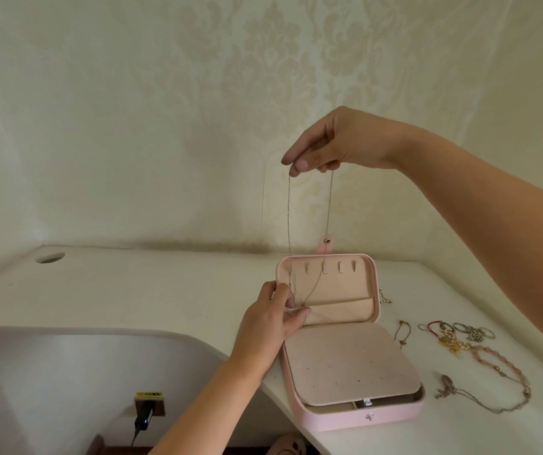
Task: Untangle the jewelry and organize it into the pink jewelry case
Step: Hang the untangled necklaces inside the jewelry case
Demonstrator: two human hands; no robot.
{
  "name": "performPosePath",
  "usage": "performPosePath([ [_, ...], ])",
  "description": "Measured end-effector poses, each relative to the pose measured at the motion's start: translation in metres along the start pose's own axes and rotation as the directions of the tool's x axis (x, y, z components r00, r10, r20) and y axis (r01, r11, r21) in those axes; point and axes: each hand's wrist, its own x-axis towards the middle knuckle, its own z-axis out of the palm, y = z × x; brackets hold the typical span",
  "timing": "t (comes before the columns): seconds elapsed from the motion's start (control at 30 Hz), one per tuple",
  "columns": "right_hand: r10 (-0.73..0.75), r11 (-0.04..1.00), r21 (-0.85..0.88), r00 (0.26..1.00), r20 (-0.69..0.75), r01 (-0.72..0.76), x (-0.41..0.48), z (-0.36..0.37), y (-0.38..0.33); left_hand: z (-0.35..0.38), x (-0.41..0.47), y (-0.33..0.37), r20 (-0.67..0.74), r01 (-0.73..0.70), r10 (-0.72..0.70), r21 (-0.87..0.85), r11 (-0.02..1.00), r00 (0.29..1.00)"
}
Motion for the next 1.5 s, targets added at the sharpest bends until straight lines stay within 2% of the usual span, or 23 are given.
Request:
performPosePath([
  [0.2,-0.058,0.998,0.024,0.982,-0.181,0.063,0.0,-0.001,0.005,0.0,0.0,0.0,0.011,0.007,-0.007,0.013,1.0,1.0],
  [0.57,-0.069,0.994,-0.094,0.997,-0.043,0.064,-0.002,0.019,0.001,-0.002,0.001,0.004,0.04,0.023,-0.024,0.026,0.999,0.999],
  [0.83,-0.086,0.996,-0.041,0.983,-0.164,0.08,-0.013,0.051,0.024,-0.004,0.001,0.006,0.085,0.069,-0.071,0.026,0.997,0.994],
  [1.0,-0.098,0.995,-0.031,0.983,-0.158,0.094,-0.022,0.077,0.042,-0.007,0.002,0.008,0.16,0.119,-0.125,0.049,0.992,0.979],
  [1.07,-0.147,0.987,-0.084,0.977,-0.154,0.135,-0.026,0.091,0.049,-0.007,0.003,0.009,0.17,0.133,-0.14,0.051,0.99,0.975],
  [1.23,-0.268,0.915,-0.344,0.955,-0.128,0.211,-0.031,0.119,0.074,-0.007,0.002,0.009,0.171,0.151,-0.155,0.039,0.988,0.973],
  [1.5,-0.461,0.79,-0.522,0.873,-0.16,0.322,-0.038,0.13,0.088,-0.006,0.001,0.008,0.151,0.145,-0.15,0.04,0.989,0.977],
])
